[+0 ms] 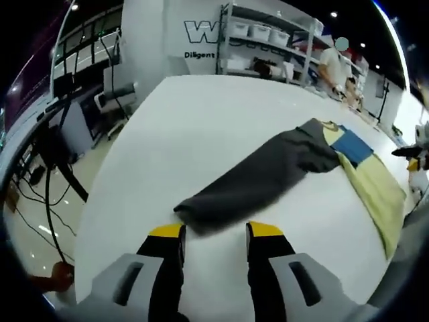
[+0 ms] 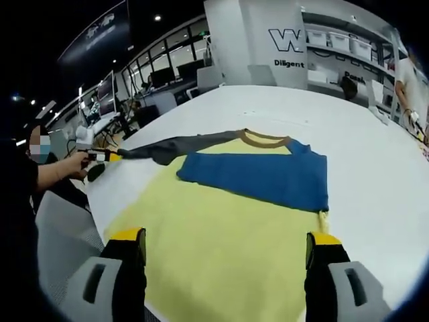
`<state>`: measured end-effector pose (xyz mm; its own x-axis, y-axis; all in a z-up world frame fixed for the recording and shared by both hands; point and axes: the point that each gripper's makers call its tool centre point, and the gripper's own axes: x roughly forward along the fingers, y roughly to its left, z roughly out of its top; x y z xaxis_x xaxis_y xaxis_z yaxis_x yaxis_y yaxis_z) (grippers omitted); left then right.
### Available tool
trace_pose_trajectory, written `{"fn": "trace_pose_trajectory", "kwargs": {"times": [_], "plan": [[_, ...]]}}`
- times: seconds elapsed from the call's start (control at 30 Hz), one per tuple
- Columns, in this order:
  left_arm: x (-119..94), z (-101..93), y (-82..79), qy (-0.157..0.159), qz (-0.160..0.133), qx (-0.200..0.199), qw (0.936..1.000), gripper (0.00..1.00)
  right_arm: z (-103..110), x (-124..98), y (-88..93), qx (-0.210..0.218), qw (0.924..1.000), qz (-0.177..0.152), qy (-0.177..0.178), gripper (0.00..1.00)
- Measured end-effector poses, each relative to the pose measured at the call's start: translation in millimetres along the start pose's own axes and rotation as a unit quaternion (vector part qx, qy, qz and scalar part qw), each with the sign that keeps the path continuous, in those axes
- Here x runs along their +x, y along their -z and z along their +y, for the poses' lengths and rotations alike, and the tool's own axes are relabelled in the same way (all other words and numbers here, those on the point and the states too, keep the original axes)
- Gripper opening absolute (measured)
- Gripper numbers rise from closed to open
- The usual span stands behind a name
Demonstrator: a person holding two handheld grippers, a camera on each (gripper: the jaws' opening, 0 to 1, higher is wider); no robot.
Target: Fold the garment on the visible template until the final outline fits inside the template.
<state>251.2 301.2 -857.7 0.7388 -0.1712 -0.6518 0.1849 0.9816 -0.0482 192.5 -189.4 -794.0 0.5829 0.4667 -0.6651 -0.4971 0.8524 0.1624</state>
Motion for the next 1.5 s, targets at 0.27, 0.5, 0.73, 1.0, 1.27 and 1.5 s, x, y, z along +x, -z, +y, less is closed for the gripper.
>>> {"fn": "trace_pose_trajectory", "kwargs": {"times": [0.27,0.5,0.73,1.0,1.27,1.5], "plan": [[-3.4,-7.0,-1.6,0.0,-0.012,0.003,0.9999,0.25,4.4,1.4,0.4,-0.003,1.0,0.004,-0.006,0.99],[-3.0,-11.6,-9.7,0.009,-0.017,0.008,0.9998,0.23,5.4,2.1,3.1,0.001,1.0,0.004,-0.007,0.99],[3.9,-13.8,-12.8,0.017,-0.012,0.008,0.9998,0.15,2.6,0.7,6.0,0.006,1.0,0.006,-0.002,0.99],[5.0,-11.9,-15.8,0.017,-0.018,0.009,0.9996,0.0,1.5,0.9,7.2,0.01,0.9999,0.007,0.001,0.98],[1.1,-5.5,-22.7,0.018,-0.026,-0.011,0.9994,0.0,2.8,1.9,5.8,0.008,0.9999,0.007,0.0,0.97],[-3.8,-2.6,-32.5,0.022,-0.037,-0.014,0.999,0.0,3.8,2.0,5.5,0.006,1.0,0.007,-0.001,0.97]]}}
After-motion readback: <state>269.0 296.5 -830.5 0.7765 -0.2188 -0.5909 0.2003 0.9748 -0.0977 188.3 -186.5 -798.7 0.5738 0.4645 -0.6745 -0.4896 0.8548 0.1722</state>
